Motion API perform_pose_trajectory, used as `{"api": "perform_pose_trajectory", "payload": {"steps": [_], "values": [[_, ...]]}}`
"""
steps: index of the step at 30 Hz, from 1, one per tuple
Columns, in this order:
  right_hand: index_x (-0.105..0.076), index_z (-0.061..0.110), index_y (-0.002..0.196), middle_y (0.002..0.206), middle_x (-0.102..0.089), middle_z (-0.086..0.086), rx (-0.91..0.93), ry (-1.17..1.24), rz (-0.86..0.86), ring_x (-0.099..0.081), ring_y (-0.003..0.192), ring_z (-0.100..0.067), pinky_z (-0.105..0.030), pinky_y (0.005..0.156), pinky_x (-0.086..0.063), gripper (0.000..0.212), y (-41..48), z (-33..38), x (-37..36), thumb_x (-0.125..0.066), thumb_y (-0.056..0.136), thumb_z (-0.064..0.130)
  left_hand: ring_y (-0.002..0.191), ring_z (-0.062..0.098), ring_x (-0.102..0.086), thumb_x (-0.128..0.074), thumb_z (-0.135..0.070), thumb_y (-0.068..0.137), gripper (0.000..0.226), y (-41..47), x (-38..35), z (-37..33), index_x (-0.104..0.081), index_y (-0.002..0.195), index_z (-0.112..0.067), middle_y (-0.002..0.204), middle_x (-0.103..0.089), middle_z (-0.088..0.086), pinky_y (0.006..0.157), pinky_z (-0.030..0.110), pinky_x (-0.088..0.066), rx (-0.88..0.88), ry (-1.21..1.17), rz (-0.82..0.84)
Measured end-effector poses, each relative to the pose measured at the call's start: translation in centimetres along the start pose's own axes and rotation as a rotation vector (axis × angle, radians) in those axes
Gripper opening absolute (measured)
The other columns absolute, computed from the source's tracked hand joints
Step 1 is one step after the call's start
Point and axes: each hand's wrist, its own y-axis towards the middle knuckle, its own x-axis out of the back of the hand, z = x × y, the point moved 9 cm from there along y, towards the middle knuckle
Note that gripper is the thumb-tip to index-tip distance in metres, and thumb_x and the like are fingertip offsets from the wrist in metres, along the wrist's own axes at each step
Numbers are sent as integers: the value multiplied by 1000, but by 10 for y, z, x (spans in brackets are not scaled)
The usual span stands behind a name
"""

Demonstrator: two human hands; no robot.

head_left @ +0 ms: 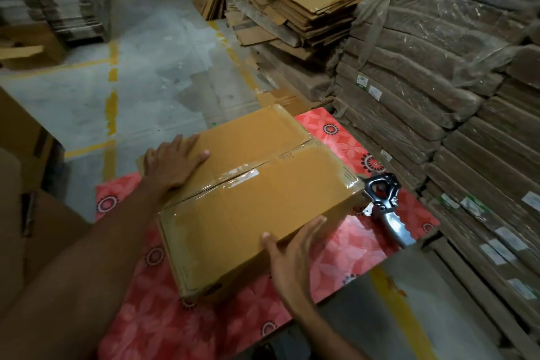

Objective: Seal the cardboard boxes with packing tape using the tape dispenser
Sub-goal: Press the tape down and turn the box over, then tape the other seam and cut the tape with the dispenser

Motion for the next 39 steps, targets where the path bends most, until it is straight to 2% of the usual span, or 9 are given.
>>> {"api": "perform_pose_trajectory", "payload": {"steps": [5,7,10,17,23,26,29,35,39], "values": [[-2,21,162,170,-5,-3,188,-126,52,-18,150,-17,-46,120,-25,99,91,34,22,-65,91,50,144,46,-27,-18,-84,89,81,-51,4,58,-10,158,-43,162,-28,10,112,67,-17,240,-62,20],[-40,16,150,147,-52,-13,353,-333,32,-54,130,-31,-40,99,-46,63,130,65,29,-60,96,41,145,49,-24,-21,-82,92,81,-79,2,67,-8,160,-39,161,-28,19,113,67,-15,335,-102,77],[-65,9,118,117,-63,-18,428,-700,-1,-65,102,-39,-40,85,-53,30,157,100,19,-56,95,27,138,53,-34,-23,-73,97,85,-122,4,49,-12,161,-19,155,-35,28,109,65,-28,422,-108,42],[-64,17,111,120,-63,-5,658,-993,101,-51,120,-29,-48,104,-30,41,89,86,3,-44,91,46,72,37,-70,-30,-17,99,47,-211,-22,-94,-75,93,-5,82,-72,20,68,44,-59,-17,169,188],[-45,25,146,161,-33,-2,701,-956,245,-26,148,-26,-56,117,-16,75,0,35,43,-12,88,58,120,38,-59,-47,-24,98,35,-231,1,-188,-63,124,-8,130,-62,19,94,38,-49,-42,4,175],[-27,28,158,168,-18,0,765,-991,383,-12,155,-24,-58,122,-2,91,-21,8,60,-29,86,83,113,38,-63,-49,-20,95,31,-206,17,-184,-68,117,-9,122,-66,18,89,41,-52,-58,37,-16],[-17,31,160,169,-16,1,960,-1099,416,-12,156,-25,-51,125,0,95,-26,-7,65,-67,82,54,125,35,-56,-53,-30,98,40,-184,7,-206,-60,133,-11,135,-59,16,100,43,-48,-278,-125,-96],[-39,26,154,149,-48,-4,1148,-1075,594,-33,145,-27,-43,127,-8,80,11,-1,84,-67,80,39,157,21,-2,-27,-51,107,64,-178,-26,-272,-11,163,-23,170,-5,-2,123,52,-9,-627,5,36],[-67,20,130,131,-67,-1,743,-395,395,-57,125,-11,-25,109,-41,41,48,19,157,-60,94,38,157,22,1,-18,-55,106,64,-159,-32,-287,-10,163,-27,170,-2,-4,124,56,-6,-605,14,104]]}}
